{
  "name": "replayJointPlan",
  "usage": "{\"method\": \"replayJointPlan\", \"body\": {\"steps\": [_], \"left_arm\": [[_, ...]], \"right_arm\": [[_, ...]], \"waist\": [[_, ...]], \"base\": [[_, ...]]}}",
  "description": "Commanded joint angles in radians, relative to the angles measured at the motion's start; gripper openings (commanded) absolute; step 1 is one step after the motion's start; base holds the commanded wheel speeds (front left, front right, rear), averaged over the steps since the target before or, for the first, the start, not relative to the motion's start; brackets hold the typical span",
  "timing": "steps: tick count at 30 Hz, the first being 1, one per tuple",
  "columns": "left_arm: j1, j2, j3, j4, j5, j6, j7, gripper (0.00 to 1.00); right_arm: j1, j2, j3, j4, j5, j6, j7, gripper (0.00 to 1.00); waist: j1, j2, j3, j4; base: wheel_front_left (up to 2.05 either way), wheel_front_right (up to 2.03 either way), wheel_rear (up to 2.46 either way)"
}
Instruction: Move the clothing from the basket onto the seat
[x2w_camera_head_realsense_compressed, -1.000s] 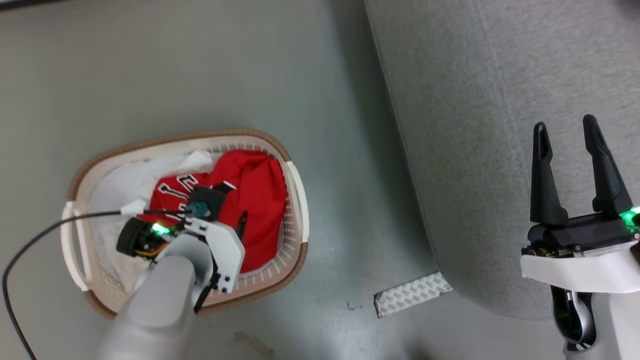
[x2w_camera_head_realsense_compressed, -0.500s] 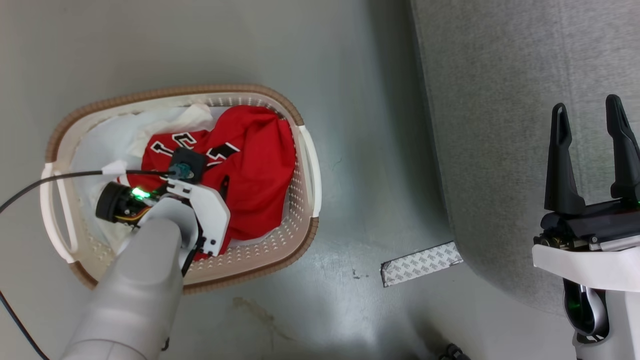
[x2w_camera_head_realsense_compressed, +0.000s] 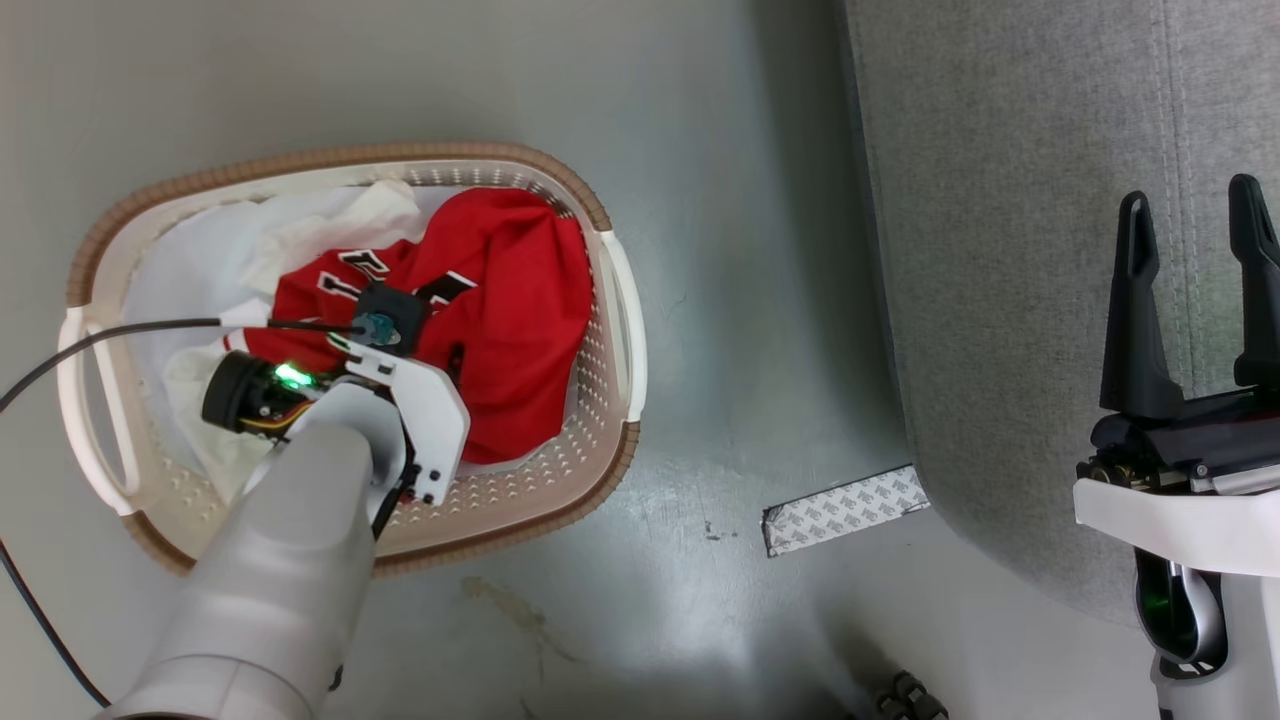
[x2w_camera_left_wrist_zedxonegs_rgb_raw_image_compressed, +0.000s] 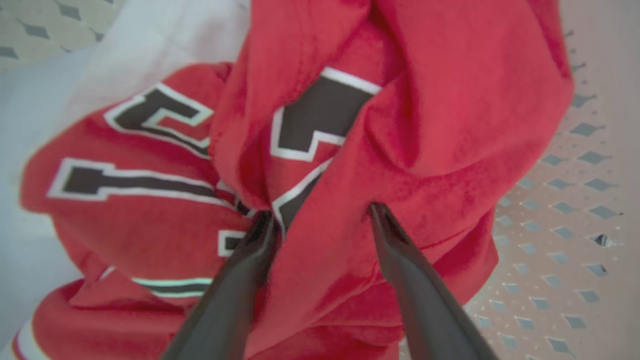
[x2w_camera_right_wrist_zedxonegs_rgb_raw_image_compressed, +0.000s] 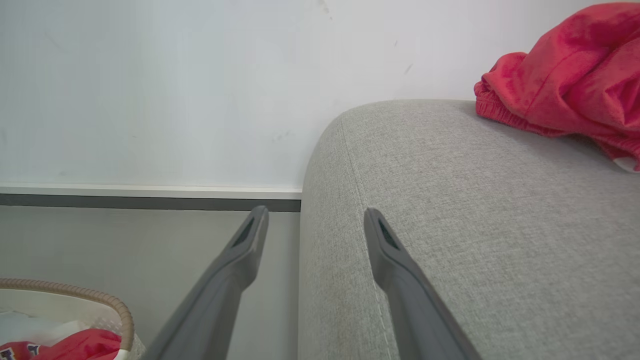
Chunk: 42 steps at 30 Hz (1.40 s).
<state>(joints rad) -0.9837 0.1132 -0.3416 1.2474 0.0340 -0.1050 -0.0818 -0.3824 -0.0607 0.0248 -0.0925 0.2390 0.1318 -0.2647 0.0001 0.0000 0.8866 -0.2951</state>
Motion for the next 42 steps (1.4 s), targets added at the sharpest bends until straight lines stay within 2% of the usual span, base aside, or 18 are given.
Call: {"method": "replayJointPlan", "body": {"steps": [1, 6, 11, 17, 25, 33, 37, 42], "left_arm": [[-0.014, 0.003, -0.007, 0.007, -0.015, -0.003, -0.009, 0.00], [-0.012, -0.002, -0.013, 0.014, -0.025, -0.006, -0.025, 0.00], [0.024, -0.020, -0.003, 0.012, -0.055, -0.012, -0.090, 0.00], [0.098, -0.031, 0.000, -0.010, -0.095, -0.019, -0.152, 0.00], [0.246, -0.039, 0.017, -0.104, -0.167, -0.024, -0.177, 0.00], [0.465, -0.004, 0.071, -0.364, -0.263, -0.017, -0.182, 0.00], [0.609, 0.023, 0.103, -0.565, -0.293, 0.018, -0.168, 0.00], [0.802, 0.057, 0.151, -0.858, -0.325, 0.090, -0.132, 0.00]], "right_arm": [[0.003, 0.000, -0.006, -0.003, 0.003, -0.002, 0.001, 1.00], [-0.004, 0.001, -0.009, 0.006, 0.003, -0.002, 0.001, 1.00], [0.006, 0.001, -0.007, 0.028, 0.004, -0.002, 0.001, 1.00], [0.037, -0.002, -0.014, 0.076, 0.000, -0.002, 0.001, 1.00], [0.118, 0.002, -0.025, 0.148, 0.022, -0.002, 0.001, 1.00], [0.215, -0.001, -0.052, 0.203, 0.002, -0.002, 0.001, 1.00], [0.260, -0.007, -0.060, 0.225, -0.011, -0.002, 0.001, 1.00], [0.309, -0.009, -0.068, 0.248, -0.025, -0.002, 0.001, 1.00]], "waist": [[-0.0001, 0.0000, 0.002, 0.003], [-0.0001, 0.0000, -0.013, 0.014], [-0.0001, 0.0000, -0.088, 0.038], [-0.0001, 0.0000, -0.228, 0.072], [-0.0001, 0.0000, -0.460, 0.121], [-0.0001, 0.0000, -0.663, 0.168], [-0.0001, 0.0000, -0.743, 0.185], [-0.0001, 0.0000, -0.822, 0.197]], "base": [[0.00, 0.00, 0.00], [0.00, 0.00, 0.00], [0.00, 0.00, 0.00], [0.00, 0.00, 0.00], [0.00, 0.00, 0.00], [0.00, 0.00, 0.00], [0.00, 0.00, 0.00], [0.00, 0.00, 0.00]]}}
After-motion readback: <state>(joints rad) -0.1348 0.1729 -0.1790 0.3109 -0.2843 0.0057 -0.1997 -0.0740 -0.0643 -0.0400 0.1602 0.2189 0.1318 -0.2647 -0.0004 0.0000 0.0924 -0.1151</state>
